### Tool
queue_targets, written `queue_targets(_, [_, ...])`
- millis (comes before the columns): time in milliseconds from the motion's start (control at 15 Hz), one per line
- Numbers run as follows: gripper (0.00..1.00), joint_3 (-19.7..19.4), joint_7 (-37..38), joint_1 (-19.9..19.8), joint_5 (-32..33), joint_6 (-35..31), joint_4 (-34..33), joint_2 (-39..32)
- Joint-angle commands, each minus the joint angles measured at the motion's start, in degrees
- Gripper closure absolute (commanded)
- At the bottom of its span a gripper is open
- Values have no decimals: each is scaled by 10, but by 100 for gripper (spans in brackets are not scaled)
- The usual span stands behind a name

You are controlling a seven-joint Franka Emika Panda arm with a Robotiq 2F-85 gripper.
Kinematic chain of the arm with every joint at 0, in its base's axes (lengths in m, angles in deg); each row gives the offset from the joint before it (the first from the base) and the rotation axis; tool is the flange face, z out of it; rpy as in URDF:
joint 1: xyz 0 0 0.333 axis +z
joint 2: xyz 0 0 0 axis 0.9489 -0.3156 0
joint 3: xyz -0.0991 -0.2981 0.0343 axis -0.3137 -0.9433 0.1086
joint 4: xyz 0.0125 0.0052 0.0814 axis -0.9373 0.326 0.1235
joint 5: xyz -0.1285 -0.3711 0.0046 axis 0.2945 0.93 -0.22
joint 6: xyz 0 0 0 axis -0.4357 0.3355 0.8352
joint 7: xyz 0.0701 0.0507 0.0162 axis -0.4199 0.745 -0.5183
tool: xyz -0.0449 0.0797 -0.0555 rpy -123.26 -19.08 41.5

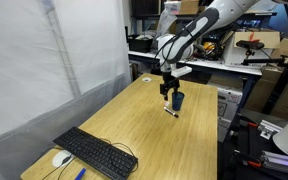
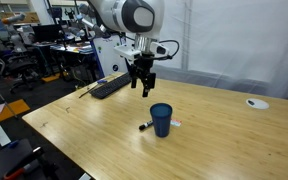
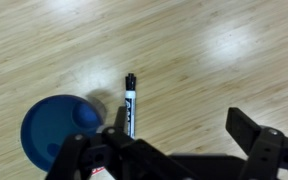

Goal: Remove the marker from the cup and put it on the table

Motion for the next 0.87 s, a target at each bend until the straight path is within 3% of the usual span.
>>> queue_targets(0, [0,-1,13,-2,6,35,-9,19])
queue_targets(800, [0,-3,28,-1,6,67,-20,50])
